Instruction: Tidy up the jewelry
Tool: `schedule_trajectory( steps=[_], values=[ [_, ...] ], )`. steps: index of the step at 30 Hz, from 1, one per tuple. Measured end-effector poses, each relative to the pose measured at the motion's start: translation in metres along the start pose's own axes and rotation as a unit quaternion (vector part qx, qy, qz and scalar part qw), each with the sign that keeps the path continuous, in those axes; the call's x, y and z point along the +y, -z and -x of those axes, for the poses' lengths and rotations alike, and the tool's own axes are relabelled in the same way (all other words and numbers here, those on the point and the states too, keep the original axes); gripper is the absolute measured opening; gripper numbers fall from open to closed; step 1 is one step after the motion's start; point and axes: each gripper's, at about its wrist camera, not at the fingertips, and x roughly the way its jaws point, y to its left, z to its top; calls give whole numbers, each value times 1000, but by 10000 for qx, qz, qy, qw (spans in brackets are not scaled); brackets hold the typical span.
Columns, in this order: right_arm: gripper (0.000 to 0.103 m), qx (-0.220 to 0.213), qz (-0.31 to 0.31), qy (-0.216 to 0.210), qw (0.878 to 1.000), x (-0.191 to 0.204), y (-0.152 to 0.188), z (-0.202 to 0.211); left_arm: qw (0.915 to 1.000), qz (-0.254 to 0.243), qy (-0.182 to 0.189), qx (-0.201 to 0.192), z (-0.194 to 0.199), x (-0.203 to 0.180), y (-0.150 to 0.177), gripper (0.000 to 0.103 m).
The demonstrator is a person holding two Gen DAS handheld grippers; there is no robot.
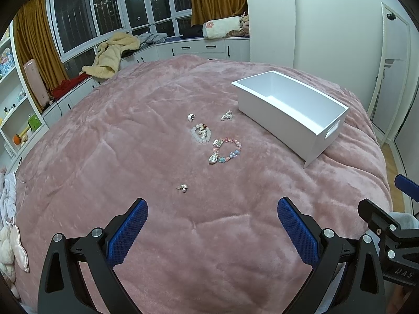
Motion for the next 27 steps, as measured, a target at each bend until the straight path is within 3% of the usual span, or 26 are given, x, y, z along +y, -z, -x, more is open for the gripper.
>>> schedule_trajectory(
  steps=[18,27],
  values=[
    [98,57,-37,-97,9999,-2,-2,-10,10000,38,-60,64,-10,7,1,100],
    [98,43,-100,-329,9994,-2,-21,-34,9992,212,-93,337,-60,27,15,100]
  ],
)
